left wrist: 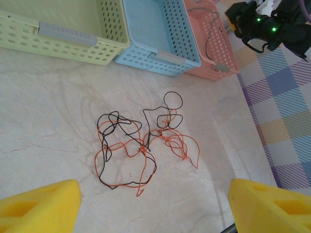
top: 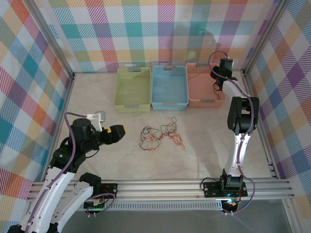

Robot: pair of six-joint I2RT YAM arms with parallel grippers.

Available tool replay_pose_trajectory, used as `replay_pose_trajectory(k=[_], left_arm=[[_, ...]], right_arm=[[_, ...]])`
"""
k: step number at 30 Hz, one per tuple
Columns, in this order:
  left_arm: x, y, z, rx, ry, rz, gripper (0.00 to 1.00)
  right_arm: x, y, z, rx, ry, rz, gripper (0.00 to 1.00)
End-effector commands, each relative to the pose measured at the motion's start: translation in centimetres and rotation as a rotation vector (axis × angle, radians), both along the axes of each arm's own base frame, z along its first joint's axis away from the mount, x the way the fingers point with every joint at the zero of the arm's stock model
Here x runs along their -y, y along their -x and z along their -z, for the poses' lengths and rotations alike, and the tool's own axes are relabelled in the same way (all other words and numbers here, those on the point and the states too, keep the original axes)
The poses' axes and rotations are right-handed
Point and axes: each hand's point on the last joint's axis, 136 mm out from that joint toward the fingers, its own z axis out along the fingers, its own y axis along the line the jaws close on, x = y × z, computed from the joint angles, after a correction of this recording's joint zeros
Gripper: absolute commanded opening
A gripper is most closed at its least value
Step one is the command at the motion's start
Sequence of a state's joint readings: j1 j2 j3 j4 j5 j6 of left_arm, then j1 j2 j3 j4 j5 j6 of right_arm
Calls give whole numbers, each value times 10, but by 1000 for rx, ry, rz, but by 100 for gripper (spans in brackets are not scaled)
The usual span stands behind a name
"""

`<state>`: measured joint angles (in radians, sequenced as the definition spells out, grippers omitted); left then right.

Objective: Untangle the cables

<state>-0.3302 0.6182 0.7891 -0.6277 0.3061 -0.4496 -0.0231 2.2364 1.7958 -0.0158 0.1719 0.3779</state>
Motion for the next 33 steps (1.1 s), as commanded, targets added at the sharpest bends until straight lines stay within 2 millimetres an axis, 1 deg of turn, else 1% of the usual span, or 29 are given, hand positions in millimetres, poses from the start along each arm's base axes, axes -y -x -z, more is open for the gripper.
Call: replay_pose_trajectory(k=[1,3,7,10,11,13,15,18,21,24,25,28,30,33], left_arm=[[4,-2,2,4,24,14,79],[5,-4,3,-3,29,15,79],[9,-5,10,-27,44,23,79],[11,-8,19,-48,58,19,79],[12,-8,22,-59,63,21,79],[16,-11,32,-89,68,26,79],[20,-15,43,-123,70,28,78],[30,-22,58,-157,51,37,76],[40,-33,75,-208,-7,44,72],[56,-40,92,-259,-84,81,67],[59,-43,100,-276,-109,88,66],[64,-53,122,-331,-161,86,62],[69,-58,133,-369,-178,97,58],[74,-67,146,-409,-200,102,55]], right_arm=[[-8,0,-37,65,-22,-52,46],[-11,5,-50,86,-41,-62,48],[-19,24,-78,134,-103,-62,47],[-36,49,-102,172,-153,-78,47],[-46,57,-110,187,-167,-100,47],[-66,81,-122,204,-202,-132,47],[-93,106,-132,224,-218,-202,47],[-135,147,-141,237,-208,-302,47],[-177,187,-132,220,-181,-420,46],[-215,226,-115,184,-158,-541,46],[-228,239,-107,167,-156,-594,46],[-242,266,-86,124,-160,-655,46],[-248,280,-78,120,-160,-697,45],[-251,292,-62,112,-142,-725,45]])
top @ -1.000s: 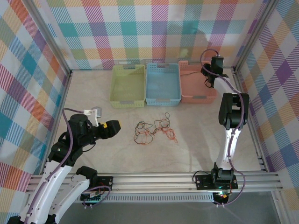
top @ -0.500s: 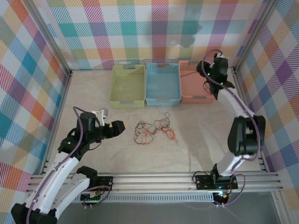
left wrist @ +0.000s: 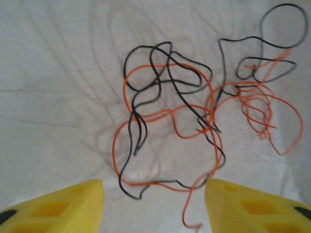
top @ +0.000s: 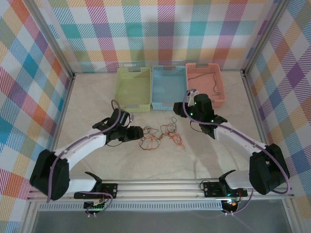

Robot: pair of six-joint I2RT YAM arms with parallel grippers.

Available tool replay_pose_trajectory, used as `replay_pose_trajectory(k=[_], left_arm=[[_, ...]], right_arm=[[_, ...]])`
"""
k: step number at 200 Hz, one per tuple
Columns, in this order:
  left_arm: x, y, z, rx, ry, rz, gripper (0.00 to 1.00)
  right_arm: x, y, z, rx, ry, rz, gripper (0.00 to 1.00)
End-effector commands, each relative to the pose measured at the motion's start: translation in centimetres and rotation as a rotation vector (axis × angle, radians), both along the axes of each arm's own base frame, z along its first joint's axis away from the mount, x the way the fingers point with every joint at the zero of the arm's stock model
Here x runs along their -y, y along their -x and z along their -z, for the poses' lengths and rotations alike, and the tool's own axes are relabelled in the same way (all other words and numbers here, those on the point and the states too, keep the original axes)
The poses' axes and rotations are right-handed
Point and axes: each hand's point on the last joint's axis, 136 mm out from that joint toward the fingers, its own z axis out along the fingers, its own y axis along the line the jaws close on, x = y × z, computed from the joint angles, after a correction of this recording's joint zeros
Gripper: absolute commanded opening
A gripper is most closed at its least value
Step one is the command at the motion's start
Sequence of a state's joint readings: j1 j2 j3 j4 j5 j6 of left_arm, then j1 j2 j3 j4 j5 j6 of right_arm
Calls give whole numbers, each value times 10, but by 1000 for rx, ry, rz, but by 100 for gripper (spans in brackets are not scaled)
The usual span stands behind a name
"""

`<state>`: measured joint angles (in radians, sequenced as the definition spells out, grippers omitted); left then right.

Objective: Untangle the cables

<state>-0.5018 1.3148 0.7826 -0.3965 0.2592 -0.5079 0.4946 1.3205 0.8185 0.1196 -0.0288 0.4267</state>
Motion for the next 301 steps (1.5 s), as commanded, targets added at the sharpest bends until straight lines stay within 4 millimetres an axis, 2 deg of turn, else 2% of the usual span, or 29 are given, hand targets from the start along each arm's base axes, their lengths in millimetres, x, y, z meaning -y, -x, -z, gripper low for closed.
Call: replay_pose_trajectory(k=[1,31,55,76,100,123,141,162,187,224,276,301], left_arm=[[9,-19,-3,31,-12,12,55],[14,-24,23,-36,-46,11,51],[18,-27,34,-62,-53,16,44],[18,-29,38,-66,-71,9,33],[19,-28,38,-67,-78,16,26],[19,-28,39,-71,-80,17,8],[19,-28,39,-67,-81,19,0],[17,-26,33,-52,-83,21,0],[18,-22,15,-12,-67,50,0],[19,-10,-37,94,-8,101,0],[16,18,-108,215,80,184,0],[13,28,-128,245,103,203,0]], right_arm=[[-6,9,-10,78,-6,-54,45],[-4,13,6,87,8,-65,45],[-6,16,14,87,19,-84,45],[-5,18,19,90,28,-91,45],[-4,20,24,89,29,-91,45],[-4,21,27,84,24,-94,45],[-5,21,27,83,20,-97,46],[-4,23,26,88,19,-97,46],[-9,27,21,108,-6,-134,46],[-36,45,1,178,-75,-306,46],[-82,90,-20,334,-115,-590,51],[-101,117,-28,425,-115,-722,56]])
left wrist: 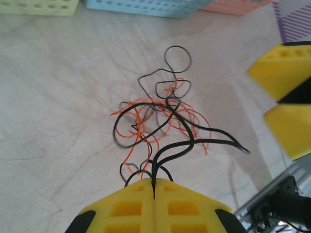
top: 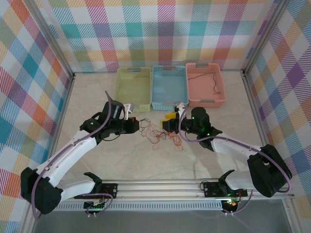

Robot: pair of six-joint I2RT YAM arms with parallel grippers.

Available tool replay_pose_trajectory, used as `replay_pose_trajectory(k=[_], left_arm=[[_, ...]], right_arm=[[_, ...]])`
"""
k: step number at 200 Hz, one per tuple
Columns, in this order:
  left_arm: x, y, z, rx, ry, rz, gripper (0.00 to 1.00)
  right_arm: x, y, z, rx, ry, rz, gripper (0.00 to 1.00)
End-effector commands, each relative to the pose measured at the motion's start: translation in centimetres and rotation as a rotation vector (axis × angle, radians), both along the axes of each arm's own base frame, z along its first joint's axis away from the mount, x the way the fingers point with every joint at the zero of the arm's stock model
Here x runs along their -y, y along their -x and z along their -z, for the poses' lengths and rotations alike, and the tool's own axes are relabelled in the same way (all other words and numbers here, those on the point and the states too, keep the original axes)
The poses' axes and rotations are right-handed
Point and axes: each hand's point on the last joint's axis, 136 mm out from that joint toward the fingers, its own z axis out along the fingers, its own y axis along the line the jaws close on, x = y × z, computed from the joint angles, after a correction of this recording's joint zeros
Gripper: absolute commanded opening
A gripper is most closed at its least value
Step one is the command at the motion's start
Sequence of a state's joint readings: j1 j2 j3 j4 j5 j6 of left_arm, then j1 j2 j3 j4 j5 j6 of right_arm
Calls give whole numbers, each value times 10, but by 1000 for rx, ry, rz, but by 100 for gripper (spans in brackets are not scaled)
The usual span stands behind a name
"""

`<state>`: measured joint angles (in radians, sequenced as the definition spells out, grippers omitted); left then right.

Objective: Untangle the cables

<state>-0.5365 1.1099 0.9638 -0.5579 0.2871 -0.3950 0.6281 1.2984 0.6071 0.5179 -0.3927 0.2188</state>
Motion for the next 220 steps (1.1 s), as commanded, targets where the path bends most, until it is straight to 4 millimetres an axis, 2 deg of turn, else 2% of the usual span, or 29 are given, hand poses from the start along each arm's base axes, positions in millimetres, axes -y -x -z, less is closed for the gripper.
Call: replay_pose_trajectory(k=[1,22,40,55,77,121,124,137,186,220], left_arm=[[0,19,-17,5,9,68,0],[0,26,-24,12,25,84,0],[1,29,-29,19,47,95,0],[4,33,-32,21,70,116,0],[6,37,-37,26,90,127,0],[9,43,-45,36,137,147,0],[9,44,-46,38,139,151,0],[9,44,-45,36,140,151,0],[9,45,-42,34,141,152,0],[5,43,-40,43,121,131,0]], right_arm=[[-21,32,-22,166,-41,-179,56],[-34,48,-27,248,-28,-250,60],[-41,49,-27,271,-12,-271,60],[-44,46,-28,280,-7,-265,59],[-44,30,-25,278,26,-189,57],[-50,10,-12,222,34,-119,49],[-51,7,-18,241,17,-107,48],[-51,0,-21,250,-1,-76,45],[-65,1,-24,202,-47,-130,42],[-56,9,-21,217,-18,-134,43]])
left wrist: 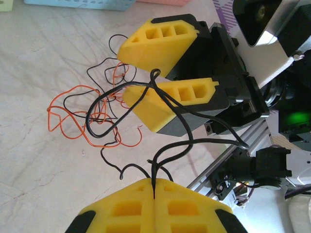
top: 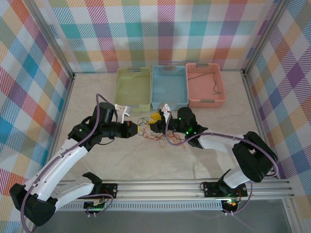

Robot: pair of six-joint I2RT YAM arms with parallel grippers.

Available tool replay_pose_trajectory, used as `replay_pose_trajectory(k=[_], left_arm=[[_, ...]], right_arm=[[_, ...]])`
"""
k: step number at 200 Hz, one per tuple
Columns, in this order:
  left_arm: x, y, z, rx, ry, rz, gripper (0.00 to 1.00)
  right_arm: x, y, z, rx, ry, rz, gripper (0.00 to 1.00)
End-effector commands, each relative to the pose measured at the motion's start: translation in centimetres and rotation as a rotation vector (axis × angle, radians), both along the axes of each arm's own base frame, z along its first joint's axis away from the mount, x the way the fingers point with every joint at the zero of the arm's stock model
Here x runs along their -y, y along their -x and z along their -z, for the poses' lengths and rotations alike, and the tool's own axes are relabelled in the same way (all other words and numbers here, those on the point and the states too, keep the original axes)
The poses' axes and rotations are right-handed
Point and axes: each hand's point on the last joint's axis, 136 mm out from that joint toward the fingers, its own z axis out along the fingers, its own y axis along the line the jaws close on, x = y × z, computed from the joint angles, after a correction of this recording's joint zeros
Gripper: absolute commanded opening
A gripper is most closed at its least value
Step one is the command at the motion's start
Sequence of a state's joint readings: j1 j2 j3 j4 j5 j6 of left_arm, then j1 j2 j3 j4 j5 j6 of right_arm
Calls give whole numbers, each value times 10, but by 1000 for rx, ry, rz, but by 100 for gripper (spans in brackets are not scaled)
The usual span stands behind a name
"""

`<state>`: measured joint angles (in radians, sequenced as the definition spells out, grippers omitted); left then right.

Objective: Untangle the cables

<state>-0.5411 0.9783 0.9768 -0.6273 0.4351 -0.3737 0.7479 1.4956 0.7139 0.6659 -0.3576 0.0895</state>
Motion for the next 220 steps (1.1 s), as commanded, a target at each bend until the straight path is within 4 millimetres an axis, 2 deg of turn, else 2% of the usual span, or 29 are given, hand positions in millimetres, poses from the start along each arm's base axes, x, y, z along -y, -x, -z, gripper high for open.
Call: replay_pose_trajectory(k=[1,29,95,113,160,168,193,220], left_arm=[[-1,4,-3,17,6,3,0],[-3,3,-4,33,2,-8,0],[-9,4,-9,62,-10,-28,0],[-12,4,-12,72,-9,-38,0],[-15,7,-19,100,2,-49,0],[-15,8,-19,97,6,-45,0],[-13,7,-21,106,19,-44,0],[-11,8,-24,103,31,-30,0]], right_arm=[[2,9,-19,48,-36,-23,43],[19,13,-17,56,-14,37,45],[38,27,-40,106,-41,61,48],[37,30,-46,104,-58,46,49],[32,36,-42,83,-68,-1,49],[30,38,-50,104,-94,-14,49],[28,50,-53,132,-97,-77,50],[22,48,-54,133,-106,-85,51]])
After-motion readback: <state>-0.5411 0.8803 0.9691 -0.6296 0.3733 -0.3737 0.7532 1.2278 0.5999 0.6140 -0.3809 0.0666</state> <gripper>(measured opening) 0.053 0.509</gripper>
